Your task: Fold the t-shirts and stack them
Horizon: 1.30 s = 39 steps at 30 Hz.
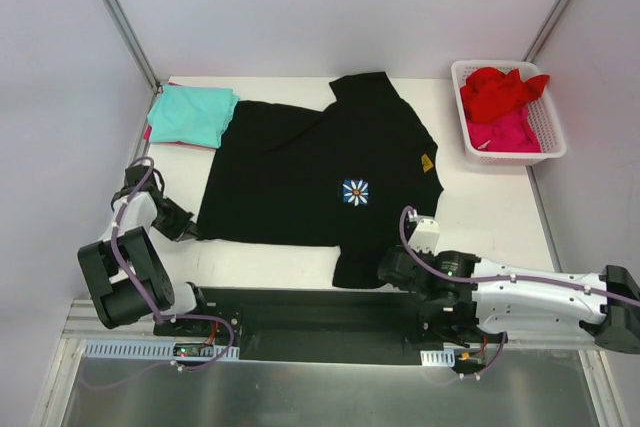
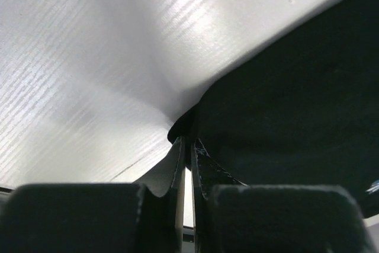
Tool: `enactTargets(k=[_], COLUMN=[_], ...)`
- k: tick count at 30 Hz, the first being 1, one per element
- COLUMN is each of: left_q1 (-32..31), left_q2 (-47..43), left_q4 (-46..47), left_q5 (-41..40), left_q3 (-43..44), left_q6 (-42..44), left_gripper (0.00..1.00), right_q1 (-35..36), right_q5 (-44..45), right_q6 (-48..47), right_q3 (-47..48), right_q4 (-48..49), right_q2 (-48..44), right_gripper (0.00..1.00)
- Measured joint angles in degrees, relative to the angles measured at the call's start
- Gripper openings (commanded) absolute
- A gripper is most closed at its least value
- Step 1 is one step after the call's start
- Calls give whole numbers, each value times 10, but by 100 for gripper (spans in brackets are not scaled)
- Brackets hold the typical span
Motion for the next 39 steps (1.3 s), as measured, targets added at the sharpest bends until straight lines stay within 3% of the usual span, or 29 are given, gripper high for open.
enactTargets(k=[5, 10, 24, 32, 39], left_q1=[0, 0, 0, -1, -37], left_q2=[-42, -76, -195, -206, -244], left_q4=[-7, -9, -14, -22, -27], left_q5=[22, 57, 103, 108, 106], left_q3=[4, 21, 47, 56, 58], left_q6=[1, 8, 16, 27, 27], left_gripper=[0, 0, 0, 0, 0], right_q1=[-32, -109, -341, -405, -411], right_q5=[32, 65, 40, -5, -40], right_q6=[-26, -89, -319, -376, -386], right_q3=[43, 111, 236, 289, 308], right_q4=[-57, -90, -60, -46, -75], right_q2=[-34, -52, 9, 50, 34], right_gripper=[1, 1, 1, 1, 1])
